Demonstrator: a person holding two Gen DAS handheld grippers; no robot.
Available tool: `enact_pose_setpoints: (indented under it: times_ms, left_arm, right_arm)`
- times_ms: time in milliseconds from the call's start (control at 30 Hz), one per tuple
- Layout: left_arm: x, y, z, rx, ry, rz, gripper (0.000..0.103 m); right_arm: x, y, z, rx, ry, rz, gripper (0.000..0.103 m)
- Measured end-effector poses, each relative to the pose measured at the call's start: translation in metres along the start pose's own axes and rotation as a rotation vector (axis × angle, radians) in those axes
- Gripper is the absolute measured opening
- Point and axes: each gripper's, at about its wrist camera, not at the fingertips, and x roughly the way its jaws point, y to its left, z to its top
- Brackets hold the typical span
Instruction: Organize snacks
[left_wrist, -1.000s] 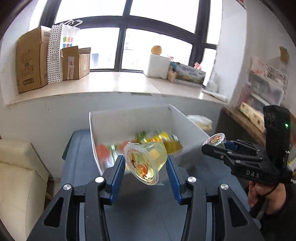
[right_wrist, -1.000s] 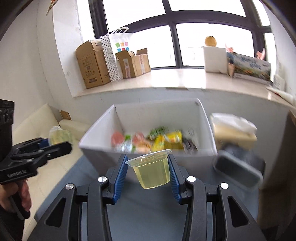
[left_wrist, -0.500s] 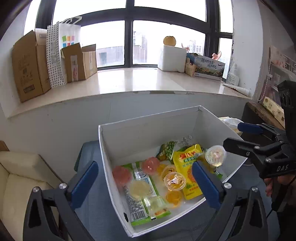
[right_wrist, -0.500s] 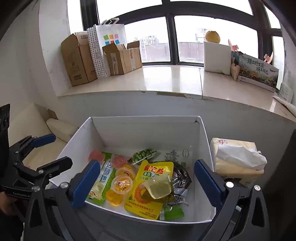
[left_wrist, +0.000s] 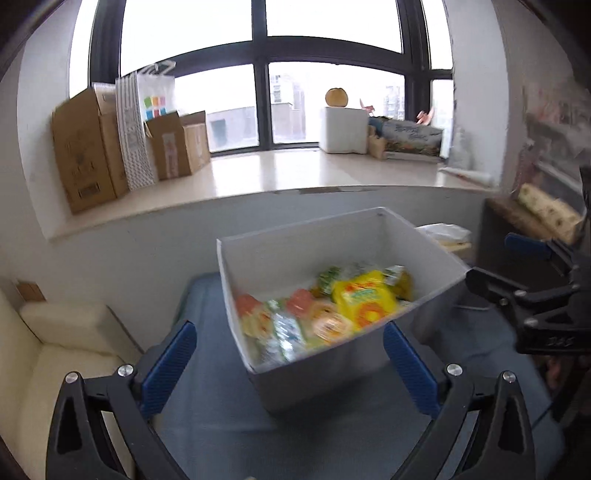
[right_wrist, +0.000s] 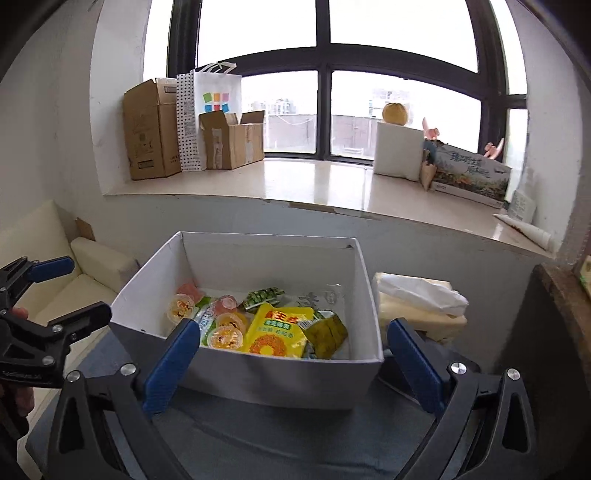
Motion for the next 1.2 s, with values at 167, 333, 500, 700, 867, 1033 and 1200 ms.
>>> enact_pose_setpoints:
  times_ms: [167, 333, 500, 700, 867, 1033, 1200]
  left_arm:
    - [-0.055, -0.018, -0.022, -0.02, -0.01, -0.001, 0.103]
    - [-0.104, -0.039, -0.047, -0.012, -0.019, -0.02, 0.103]
    - [-0.154, -0.051, -0.073, -0.039, -0.036, -0.057, 0.103]
    - [-0.194, -0.056, -0.093, -0.084, -0.038, -0.074, 0.103]
    - [-0.215, -0.064, -0.099, -0.063, -0.043, -0.027, 0.103]
    - [-0.228, -0.067, -0.101, -0.072, -0.059, -0.04, 0.103]
    - [-0.232, -0.07, -0.099, -0.06, -0.062, -0.04, 0.103]
  right_arm:
    - [-0.058, -0.007, -0.023, 0.056, 0.008, 0.081, 0.103]
    - [-0.109, -0.002, -0.05, 0.091, 0.029, 0.131, 0.103]
    - [-0.147, 0.0, -0.077, 0.13, 0.048, 0.147, 0.103]
    - [-0.187, 0.0, -0.095, 0.185, 0.011, 0.215, 0.103]
    - [-0.211, 0.013, -0.096, 0.148, -0.013, 0.222, 0.103]
    - [-0.227, 0.019, -0.093, 0.131, -0.038, 0.23, 0.103]
    - [-0.231, 0.016, -0.093, 0.141, -0.039, 0.244, 0.103]
